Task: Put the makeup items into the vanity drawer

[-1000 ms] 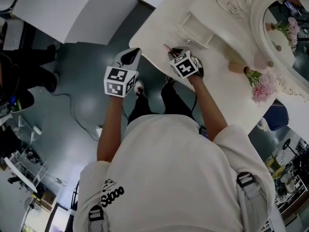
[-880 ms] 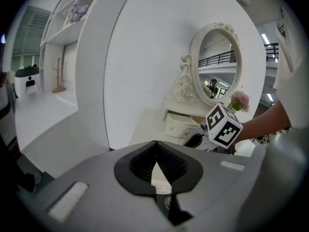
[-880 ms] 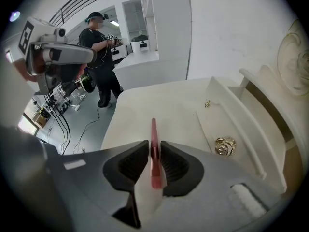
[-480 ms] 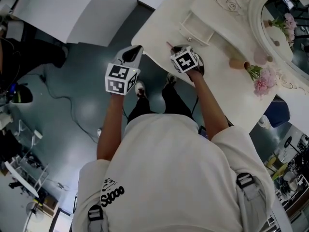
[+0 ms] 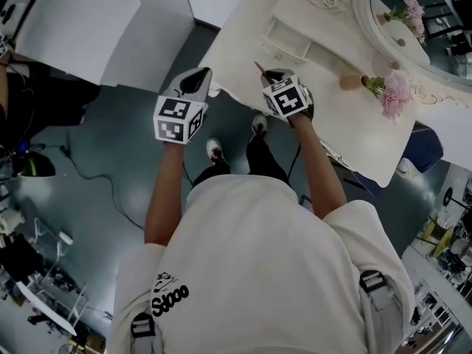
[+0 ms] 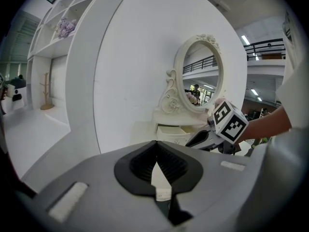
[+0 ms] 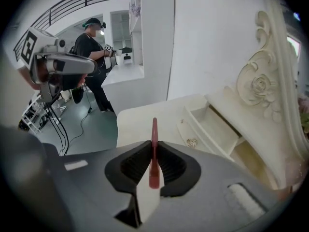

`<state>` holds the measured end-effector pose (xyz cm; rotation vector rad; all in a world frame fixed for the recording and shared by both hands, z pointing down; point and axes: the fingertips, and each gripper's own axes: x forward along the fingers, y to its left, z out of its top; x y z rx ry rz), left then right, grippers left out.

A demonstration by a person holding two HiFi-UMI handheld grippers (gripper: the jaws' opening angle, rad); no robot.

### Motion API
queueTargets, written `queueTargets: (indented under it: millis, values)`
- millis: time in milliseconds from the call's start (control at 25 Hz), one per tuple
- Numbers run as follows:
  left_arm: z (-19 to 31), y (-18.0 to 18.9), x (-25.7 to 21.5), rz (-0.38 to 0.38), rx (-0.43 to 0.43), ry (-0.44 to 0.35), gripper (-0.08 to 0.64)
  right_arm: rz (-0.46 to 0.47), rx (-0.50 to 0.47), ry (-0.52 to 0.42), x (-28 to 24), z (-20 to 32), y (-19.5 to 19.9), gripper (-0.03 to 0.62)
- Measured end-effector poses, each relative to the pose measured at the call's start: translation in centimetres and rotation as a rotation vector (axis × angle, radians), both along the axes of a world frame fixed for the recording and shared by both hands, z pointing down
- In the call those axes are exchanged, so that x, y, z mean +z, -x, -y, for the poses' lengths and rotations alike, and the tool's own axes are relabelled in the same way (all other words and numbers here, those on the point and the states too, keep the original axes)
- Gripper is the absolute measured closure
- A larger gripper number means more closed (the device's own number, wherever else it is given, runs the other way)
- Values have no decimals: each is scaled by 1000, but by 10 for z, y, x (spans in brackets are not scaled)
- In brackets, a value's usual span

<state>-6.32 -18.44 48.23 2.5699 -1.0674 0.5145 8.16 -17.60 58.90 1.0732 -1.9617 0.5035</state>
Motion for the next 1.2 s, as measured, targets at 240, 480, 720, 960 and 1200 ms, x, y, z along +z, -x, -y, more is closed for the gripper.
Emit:
queueTargets:
  millis: [240,480,720,960,1200]
  values:
    - [-1,-19,-16,-29,120,-55,543,36,169,-133,-55,-18,-18,545]
    - [-4,-40,-36,-60,219,-102,543,69,292,-240,-101,-40,-36,545]
    - [-6,-61,-55,-76,282,-138,543,94,353,-318,-137,-48,-52,545]
    - [2,-84,-62,-77,299,-145,543,119,355,-357,-155,-38,-68,545]
    - [16,-109,-60,-59,280,-138,543,122,301,-326,-146,-13,-89,545]
